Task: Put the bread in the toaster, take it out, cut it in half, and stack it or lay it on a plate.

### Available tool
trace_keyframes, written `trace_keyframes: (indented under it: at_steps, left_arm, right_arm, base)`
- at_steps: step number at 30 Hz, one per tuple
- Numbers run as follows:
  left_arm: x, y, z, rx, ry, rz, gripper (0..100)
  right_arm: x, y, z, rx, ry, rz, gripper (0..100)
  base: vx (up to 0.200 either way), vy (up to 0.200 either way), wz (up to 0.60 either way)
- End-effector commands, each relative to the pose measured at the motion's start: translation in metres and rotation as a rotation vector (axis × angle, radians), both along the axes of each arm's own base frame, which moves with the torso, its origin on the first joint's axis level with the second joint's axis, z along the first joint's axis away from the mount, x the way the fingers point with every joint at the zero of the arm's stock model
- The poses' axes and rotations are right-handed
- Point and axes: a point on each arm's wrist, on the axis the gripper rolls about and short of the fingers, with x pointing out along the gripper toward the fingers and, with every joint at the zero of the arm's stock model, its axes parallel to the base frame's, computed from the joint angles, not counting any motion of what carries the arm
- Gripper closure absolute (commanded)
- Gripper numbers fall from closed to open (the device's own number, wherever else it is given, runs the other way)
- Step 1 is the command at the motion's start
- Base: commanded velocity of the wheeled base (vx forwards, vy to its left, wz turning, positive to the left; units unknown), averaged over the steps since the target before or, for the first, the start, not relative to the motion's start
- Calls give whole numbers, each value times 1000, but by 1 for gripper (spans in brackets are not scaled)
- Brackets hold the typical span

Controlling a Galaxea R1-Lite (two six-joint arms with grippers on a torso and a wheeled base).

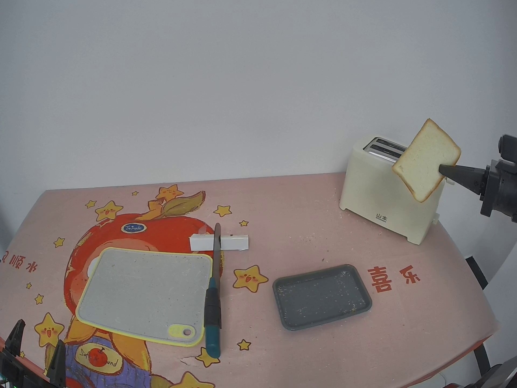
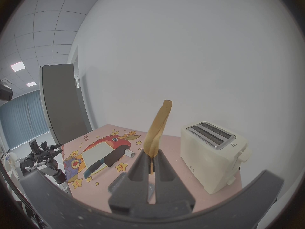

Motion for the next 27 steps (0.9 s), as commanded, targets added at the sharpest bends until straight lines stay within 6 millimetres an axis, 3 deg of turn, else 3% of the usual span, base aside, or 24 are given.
trace_keyframes:
  at_steps: [1, 4, 12, 15, 24, 27]
  left_arm:
    - [0, 0, -5, 0, 1, -1, 0]
    - [0, 0, -5, 0, 1, -1, 0]
    - [0, 0, -5, 0, 1, -1, 0]
    - [0, 0, -5, 0, 1, -1, 0]
    - [0, 0, -5, 0, 3, -1, 0]
    - [0, 0, -5, 0, 3, 1, 0]
  right_arm:
    - [0, 0, 0, 0, 1, 0, 100]
    - [0, 0, -1, 0, 3, 0, 100]
    - [0, 0, 0, 1, -2, -1, 100]
    - [0, 0, 1, 2, -17, -1, 100]
    - [2, -1, -1, 4, -32, -4, 100]
    - [2, -1, -1, 4, -32, -4, 100]
  base:
    - [0, -200, 0]
    - [0, -200, 0]
    - [0, 0, 0]
    - [0, -200, 0]
    - [0, 0, 0]
    - [200, 0, 0]
